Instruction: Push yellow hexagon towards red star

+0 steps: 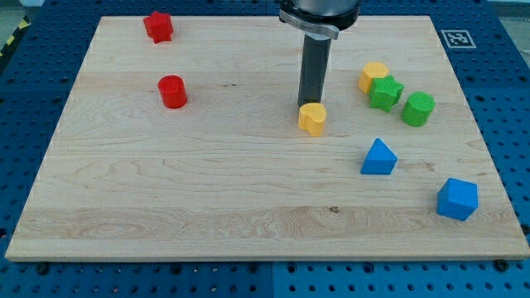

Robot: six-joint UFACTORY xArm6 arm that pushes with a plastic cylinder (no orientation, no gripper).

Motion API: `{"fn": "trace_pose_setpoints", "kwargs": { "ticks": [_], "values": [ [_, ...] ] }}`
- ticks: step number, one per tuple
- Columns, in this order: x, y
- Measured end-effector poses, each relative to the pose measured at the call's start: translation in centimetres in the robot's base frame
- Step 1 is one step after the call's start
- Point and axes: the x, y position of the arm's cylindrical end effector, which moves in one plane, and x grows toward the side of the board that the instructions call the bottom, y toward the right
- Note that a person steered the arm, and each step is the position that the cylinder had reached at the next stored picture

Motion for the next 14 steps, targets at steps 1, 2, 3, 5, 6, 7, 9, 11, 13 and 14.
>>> {"fn": "trace_pose_setpoints", "kwargs": {
  "ticks": [1, 2, 3, 5, 6, 7, 9, 11, 13, 14],
  "values": [
    [0.4, 0.0],
    [0.5, 0.0],
    [-1.1, -0.3],
    [-11.9, 3.4],
    [-12.0, 11.7],
    [-7.4, 15.8],
    [-4.5, 11.2],
    [-4.8, 3.8],
    [-7.2, -0.2],
    [-7.8, -2.1]
  ]
}}
